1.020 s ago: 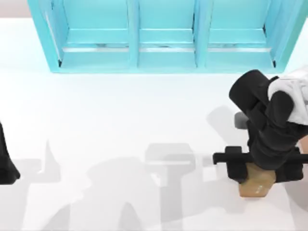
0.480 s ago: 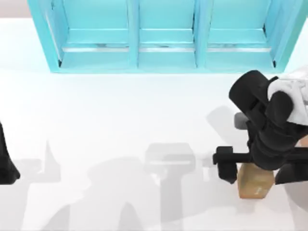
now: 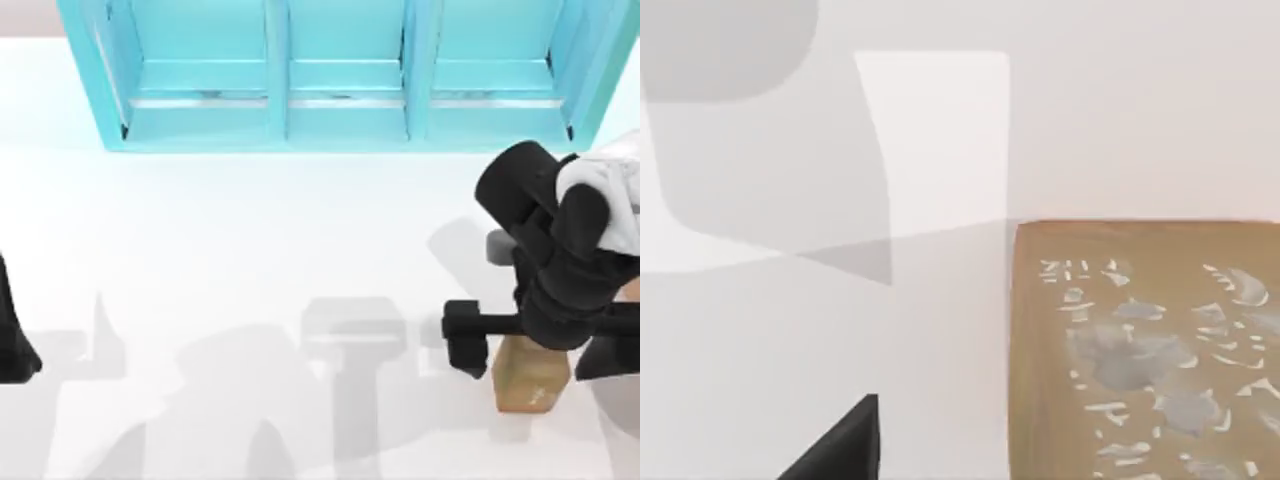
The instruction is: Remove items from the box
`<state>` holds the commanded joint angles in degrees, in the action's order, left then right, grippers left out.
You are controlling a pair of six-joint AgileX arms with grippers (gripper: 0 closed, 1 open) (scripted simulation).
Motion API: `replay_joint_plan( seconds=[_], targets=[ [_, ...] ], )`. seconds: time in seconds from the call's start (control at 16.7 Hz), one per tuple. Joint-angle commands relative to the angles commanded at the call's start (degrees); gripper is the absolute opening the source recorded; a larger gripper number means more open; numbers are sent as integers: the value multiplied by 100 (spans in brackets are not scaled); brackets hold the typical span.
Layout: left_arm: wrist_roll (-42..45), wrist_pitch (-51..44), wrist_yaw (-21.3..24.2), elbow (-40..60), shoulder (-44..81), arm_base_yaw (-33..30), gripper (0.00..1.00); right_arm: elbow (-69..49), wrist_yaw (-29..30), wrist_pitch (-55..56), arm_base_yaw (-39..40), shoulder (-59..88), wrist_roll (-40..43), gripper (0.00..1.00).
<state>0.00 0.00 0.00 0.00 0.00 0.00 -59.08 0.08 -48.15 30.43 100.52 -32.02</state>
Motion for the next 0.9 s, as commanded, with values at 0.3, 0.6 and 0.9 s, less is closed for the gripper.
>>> replay_joint_plan(
  seconds=[0.3, 0.6, 0.9],
  targets=[
    [0, 0, 0, 0, 0, 0, 100, -710, -3, -1123, 5, -315, 15, 100],
    [0, 0, 0, 0, 0, 0, 100, -1153, -4, -1745, -12, -568, 34, 100],
    [0, 0, 0, 0, 0, 0, 100, -1211, -3, -1768, -81, -498, 111, 100]
  ],
)
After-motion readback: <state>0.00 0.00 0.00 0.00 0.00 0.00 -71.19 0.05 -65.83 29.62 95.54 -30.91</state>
